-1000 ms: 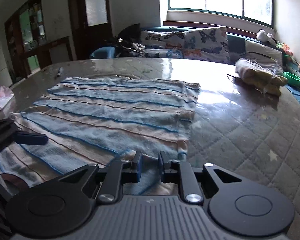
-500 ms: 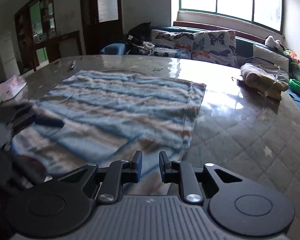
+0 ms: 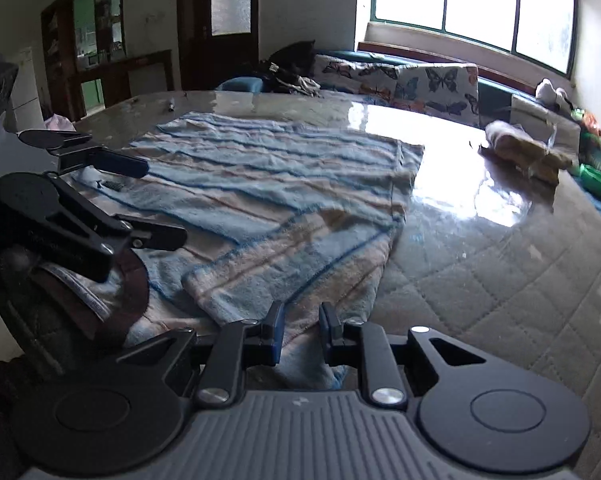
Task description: Fold clothes
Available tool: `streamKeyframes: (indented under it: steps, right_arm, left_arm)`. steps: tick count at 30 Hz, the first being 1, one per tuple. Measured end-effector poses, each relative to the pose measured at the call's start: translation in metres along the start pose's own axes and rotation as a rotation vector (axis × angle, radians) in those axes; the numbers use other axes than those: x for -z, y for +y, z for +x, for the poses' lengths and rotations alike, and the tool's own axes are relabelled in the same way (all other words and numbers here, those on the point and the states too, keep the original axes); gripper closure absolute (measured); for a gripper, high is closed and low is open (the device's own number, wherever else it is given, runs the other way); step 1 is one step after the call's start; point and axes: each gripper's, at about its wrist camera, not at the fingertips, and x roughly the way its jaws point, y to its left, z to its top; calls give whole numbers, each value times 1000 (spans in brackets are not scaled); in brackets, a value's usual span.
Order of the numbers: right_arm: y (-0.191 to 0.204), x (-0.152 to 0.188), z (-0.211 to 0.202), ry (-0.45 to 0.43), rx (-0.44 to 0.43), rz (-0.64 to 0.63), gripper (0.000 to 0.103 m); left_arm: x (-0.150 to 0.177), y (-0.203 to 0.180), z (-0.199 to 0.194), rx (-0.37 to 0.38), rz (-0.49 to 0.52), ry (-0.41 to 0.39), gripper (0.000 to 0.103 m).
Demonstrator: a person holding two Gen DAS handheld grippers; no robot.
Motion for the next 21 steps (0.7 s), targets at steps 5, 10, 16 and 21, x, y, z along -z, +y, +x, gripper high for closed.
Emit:
streamKeyframes:
  steps: [5,10,16,21]
  right_arm:
    - [0,-10,7,-23,-6,5,85]
    - [2,-10,22,4,-5,8,79]
    - [4,-15,22,2,-14,4,77]
    - [5,-16,26,10,-16,9,75]
  left_arm:
    - [9,31,-25,-79,-82,-15,3]
    - [29,69,-54,-207,-200,-6,6]
    - [60,120,-89,-406,-381,22,19]
    - [83,158,-108,-552,-552,55,34]
